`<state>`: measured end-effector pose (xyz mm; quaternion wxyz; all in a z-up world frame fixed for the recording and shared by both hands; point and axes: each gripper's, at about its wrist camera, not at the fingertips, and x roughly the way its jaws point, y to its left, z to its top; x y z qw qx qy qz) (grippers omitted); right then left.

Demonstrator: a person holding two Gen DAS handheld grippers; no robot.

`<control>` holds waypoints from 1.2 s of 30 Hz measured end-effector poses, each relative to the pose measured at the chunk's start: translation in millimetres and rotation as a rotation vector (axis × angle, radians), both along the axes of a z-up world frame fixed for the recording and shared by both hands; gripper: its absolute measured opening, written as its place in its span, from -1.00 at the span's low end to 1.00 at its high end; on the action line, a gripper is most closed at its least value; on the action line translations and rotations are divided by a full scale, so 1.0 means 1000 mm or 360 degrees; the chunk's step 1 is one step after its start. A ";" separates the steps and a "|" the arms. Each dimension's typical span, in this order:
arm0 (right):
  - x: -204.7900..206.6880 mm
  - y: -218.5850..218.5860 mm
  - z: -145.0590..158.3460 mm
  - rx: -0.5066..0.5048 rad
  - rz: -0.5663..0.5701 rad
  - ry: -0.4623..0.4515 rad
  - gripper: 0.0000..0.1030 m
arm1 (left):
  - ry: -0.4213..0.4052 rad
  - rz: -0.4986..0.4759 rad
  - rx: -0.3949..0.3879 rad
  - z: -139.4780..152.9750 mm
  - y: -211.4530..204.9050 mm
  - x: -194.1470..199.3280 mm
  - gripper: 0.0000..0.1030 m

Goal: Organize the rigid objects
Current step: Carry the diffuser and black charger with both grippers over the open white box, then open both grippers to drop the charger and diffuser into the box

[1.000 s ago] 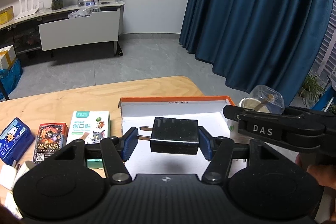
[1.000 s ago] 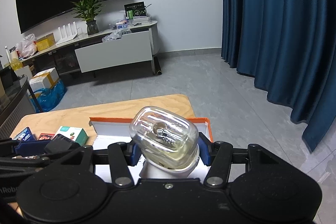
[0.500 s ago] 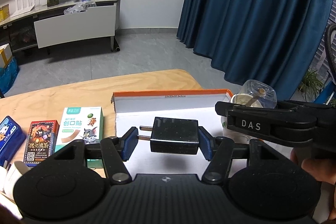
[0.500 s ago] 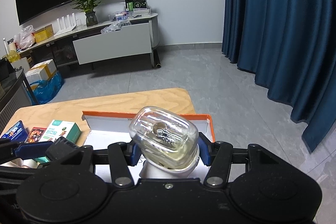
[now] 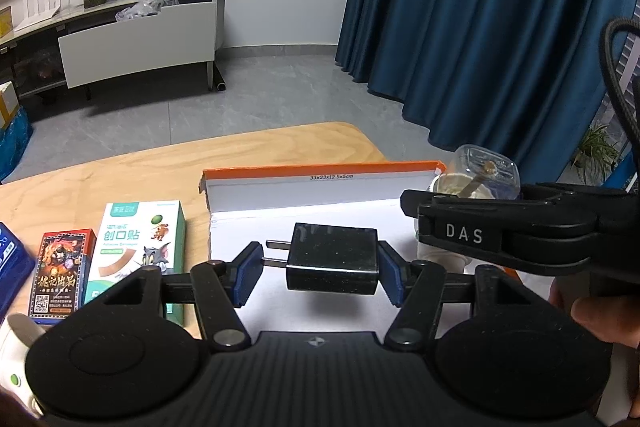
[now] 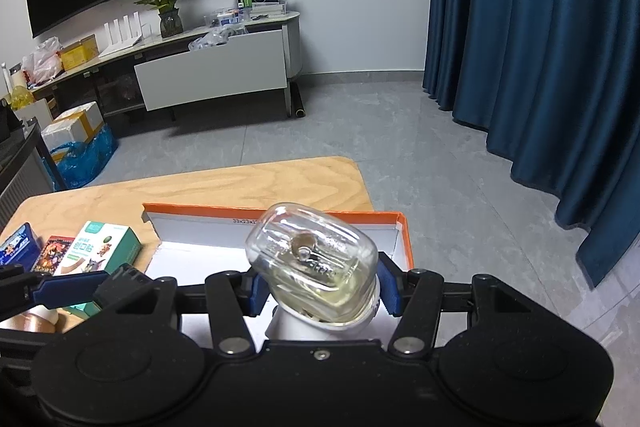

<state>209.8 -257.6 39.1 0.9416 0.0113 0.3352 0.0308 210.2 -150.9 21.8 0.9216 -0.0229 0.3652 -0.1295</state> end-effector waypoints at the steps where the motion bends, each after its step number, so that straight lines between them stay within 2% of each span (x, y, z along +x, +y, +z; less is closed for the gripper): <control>1: 0.001 0.000 -0.001 0.0000 -0.0004 0.0003 0.27 | 0.0004 -0.0002 -0.0003 -0.001 0.000 0.001 0.20; 7: 0.010 -0.002 -0.004 0.0008 -0.0024 0.0003 0.28 | 0.0011 -0.0007 -0.0001 -0.004 -0.003 0.006 0.20; 9: 0.009 -0.003 -0.001 0.0014 -0.0025 -0.0039 0.41 | 0.0009 -0.0010 0.0005 -0.004 -0.004 0.007 0.20; 14: -0.001 -0.014 0.012 0.0040 -0.0067 -0.0130 0.42 | 0.0012 -0.0016 0.0000 -0.005 -0.004 0.009 0.20; 16: -0.009 -0.020 0.020 0.0064 -0.0098 -0.0178 0.46 | 0.0010 -0.0020 -0.0004 -0.006 -0.006 0.010 0.20; 17: -0.013 -0.023 0.024 0.0079 -0.0113 -0.0200 0.55 | 0.0015 -0.0026 -0.0010 -0.007 -0.008 0.011 0.20; 19: -0.020 -0.028 0.030 0.0095 -0.0127 -0.0224 0.56 | 0.0020 -0.0047 -0.0027 -0.008 -0.011 0.013 0.20; 23: -0.032 -0.032 0.040 0.0087 -0.0148 -0.0242 0.59 | 0.0022 -0.0074 -0.0051 -0.007 -0.015 0.011 0.43; 30: -0.053 -0.023 0.044 0.0058 -0.0151 -0.0230 0.67 | 0.0019 0.0011 -0.0007 0.010 -0.001 -0.009 0.81; 36: -0.069 -0.010 0.037 0.0085 -0.0147 -0.0144 0.69 | 0.0042 0.0087 0.0057 0.017 0.020 -0.032 0.91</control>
